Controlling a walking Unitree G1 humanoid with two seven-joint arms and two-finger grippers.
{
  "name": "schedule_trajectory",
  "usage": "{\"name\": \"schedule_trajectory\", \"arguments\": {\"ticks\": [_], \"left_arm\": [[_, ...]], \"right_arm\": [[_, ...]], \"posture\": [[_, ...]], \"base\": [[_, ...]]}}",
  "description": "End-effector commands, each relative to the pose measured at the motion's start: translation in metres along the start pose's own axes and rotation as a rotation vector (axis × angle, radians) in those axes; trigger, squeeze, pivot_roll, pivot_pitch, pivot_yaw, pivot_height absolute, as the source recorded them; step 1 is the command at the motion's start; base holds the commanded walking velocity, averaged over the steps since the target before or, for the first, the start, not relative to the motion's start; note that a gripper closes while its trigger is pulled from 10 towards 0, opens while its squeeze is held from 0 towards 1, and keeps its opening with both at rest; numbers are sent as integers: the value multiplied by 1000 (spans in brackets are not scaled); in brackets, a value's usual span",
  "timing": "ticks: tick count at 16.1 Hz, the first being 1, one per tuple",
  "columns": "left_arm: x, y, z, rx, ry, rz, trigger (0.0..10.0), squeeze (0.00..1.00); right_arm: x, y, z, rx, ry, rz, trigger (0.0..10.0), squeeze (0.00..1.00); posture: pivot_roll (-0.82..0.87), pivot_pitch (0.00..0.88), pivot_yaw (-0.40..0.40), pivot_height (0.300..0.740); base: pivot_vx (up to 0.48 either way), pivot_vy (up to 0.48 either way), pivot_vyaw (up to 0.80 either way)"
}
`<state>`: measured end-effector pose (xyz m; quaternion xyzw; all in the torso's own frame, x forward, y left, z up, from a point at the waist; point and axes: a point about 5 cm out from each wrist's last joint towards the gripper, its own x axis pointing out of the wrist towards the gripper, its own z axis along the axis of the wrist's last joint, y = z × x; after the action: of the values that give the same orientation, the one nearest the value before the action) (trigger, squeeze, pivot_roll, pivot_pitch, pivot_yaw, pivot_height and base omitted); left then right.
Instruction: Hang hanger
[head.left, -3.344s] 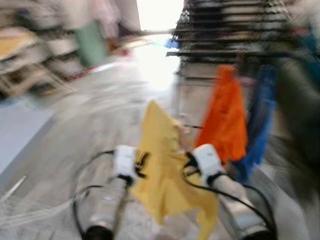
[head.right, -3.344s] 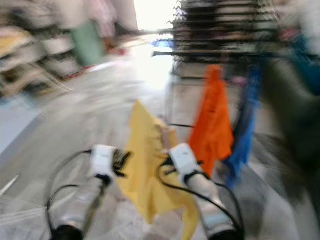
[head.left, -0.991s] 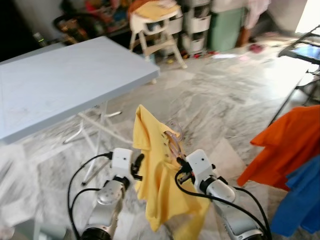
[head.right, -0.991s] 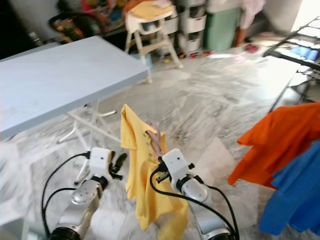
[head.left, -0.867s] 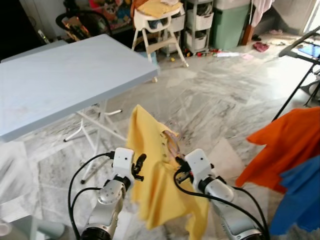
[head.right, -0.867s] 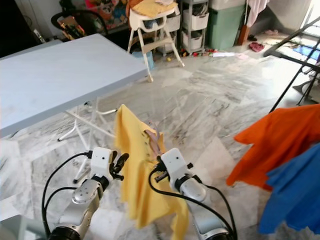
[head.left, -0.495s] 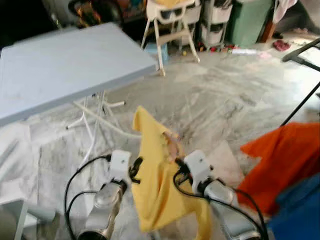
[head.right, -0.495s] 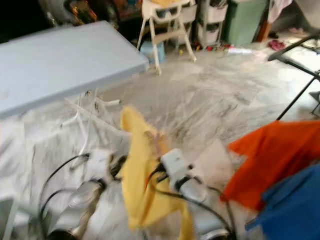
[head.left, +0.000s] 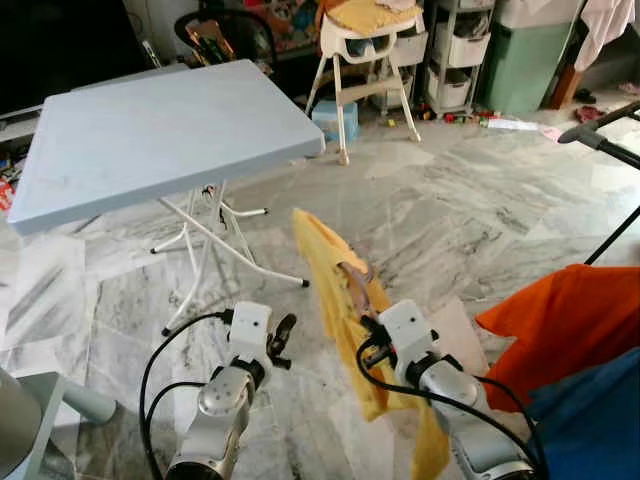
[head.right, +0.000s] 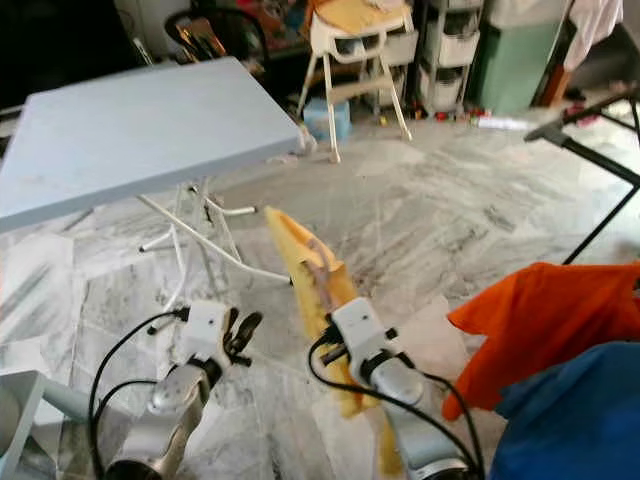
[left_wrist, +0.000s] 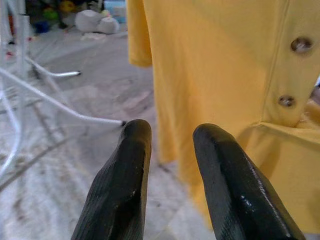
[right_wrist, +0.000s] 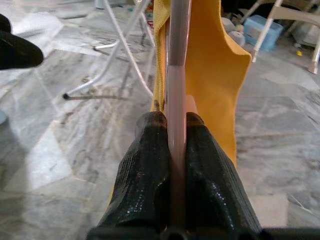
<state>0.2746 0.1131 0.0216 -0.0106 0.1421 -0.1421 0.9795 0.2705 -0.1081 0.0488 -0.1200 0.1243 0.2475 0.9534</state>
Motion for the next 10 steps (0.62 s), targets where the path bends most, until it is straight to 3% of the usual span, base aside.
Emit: {"name": "schedule_trajectory", "arguments": {"ticks": [1,5,10], "left_arm": [[1,1,0,-1,14,16,10000,0],[2,3,1,-10,10,33,10000,0],[2,2,2,15,7,38,10000,0]], "right_arm": [[4,0,12,-15,-49,8,10000,0],[4,-1,12,-18,-45,6,10000,0],[3,1,11,-14,-43,3,10000,0]], "posture": [[-112,0,70,740],[-113,0,69,740],[-116,0,74,740]], "base": [[0,0,0],[0,0,0],[0,351,0]]}}
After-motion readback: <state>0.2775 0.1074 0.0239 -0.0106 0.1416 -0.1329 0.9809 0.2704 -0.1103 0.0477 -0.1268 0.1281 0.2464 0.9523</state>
